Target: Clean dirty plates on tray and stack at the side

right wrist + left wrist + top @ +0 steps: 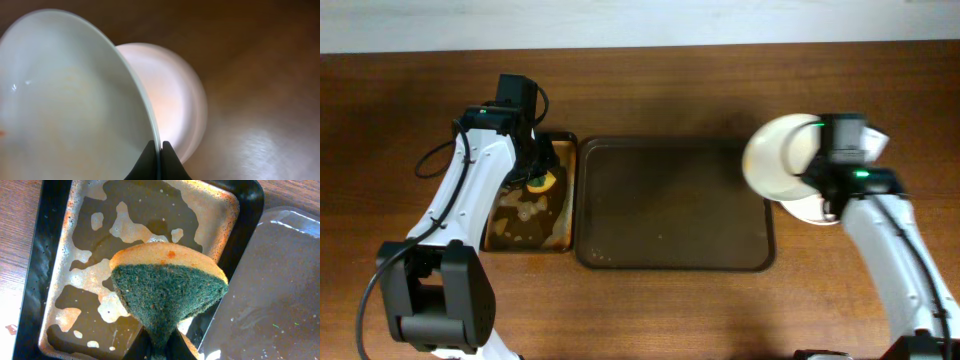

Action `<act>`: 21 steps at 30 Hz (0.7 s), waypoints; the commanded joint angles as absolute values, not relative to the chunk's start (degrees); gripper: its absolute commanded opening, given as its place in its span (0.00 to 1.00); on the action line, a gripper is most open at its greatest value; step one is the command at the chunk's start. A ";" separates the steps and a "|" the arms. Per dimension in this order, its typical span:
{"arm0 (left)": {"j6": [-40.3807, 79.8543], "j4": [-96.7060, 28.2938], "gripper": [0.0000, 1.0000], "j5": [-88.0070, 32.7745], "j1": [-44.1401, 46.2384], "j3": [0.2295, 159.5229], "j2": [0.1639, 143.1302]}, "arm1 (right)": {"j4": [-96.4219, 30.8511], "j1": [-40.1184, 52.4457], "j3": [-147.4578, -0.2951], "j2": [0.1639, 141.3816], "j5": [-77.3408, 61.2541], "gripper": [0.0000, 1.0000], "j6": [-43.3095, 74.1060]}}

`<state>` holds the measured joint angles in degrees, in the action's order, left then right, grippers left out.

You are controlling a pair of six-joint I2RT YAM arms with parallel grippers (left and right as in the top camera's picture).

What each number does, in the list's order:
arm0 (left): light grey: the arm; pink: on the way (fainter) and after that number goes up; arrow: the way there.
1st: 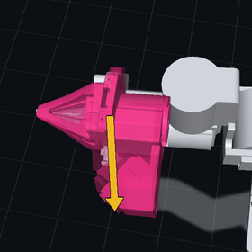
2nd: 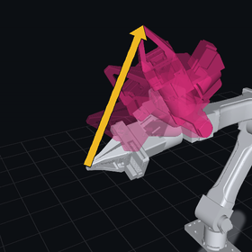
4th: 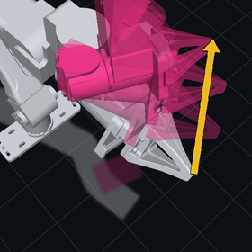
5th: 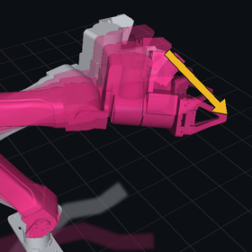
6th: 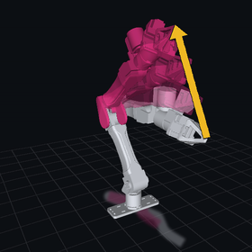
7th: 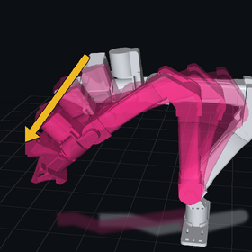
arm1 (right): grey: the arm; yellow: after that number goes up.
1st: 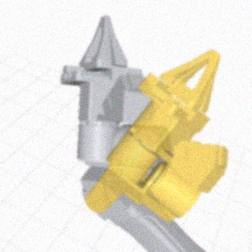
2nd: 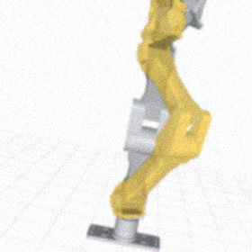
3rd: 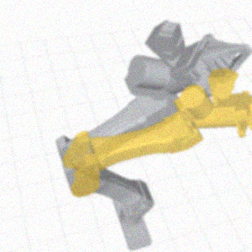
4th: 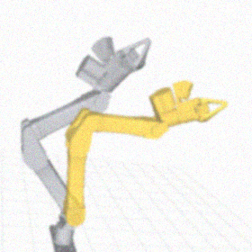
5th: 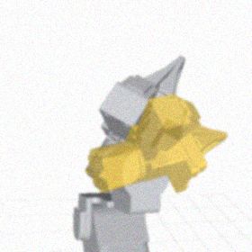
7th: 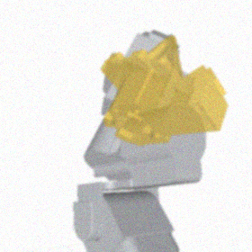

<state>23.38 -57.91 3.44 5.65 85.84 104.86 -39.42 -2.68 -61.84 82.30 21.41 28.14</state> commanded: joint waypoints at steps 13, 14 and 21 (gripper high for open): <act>16.62 -58.81 0.00 9.04 5.45 86.13 103.94 | -44.58 -21.91 -62.74 90.11 -19.35 0.59 10.87; 12.29 -57.74 0.00 8.93 5.45 85.54 104.07 | -46.09 -21.50 -62.74 90.08 -19.31 0.59 10.26; 4.12 -39.07 0.00 8.88 5.45 70.39 104.25 | -46.63 -12.34 -62.74 90.06 -18.81 0.61 10.26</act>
